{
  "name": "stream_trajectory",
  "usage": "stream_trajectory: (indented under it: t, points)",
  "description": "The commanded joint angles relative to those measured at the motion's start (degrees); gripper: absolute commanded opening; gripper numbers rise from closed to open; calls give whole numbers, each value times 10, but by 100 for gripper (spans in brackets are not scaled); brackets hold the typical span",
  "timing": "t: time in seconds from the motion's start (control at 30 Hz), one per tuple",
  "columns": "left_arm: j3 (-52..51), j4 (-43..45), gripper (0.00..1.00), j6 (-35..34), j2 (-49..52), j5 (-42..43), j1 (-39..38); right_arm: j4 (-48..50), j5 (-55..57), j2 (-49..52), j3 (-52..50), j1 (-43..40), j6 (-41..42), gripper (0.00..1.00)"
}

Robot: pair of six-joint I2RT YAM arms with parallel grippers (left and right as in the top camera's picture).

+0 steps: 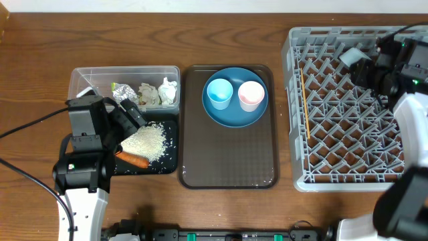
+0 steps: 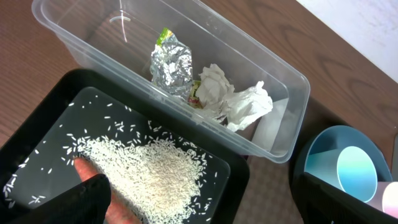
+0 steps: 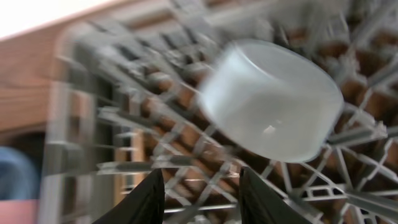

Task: Sort waste into correct bins and load items into the dishwasher rack
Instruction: 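Raise right gripper away from the bowl in the rack, then move right gripper left to the blue plate's right edge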

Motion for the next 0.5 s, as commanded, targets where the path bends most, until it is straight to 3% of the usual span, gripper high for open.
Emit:
stream_trajectory:
  t: [0.0,0.23,0.47]
  points:
    - [10,0,95,5,0,-3,3,-18,-17,-78,3,34,2,38]
    - [10,0,95,5,0,-3,3,-106,-17,-166,3,141,2,40]
    - [10,0,95,5,0,-3,3,-121,20,-164,3,283,1,46]
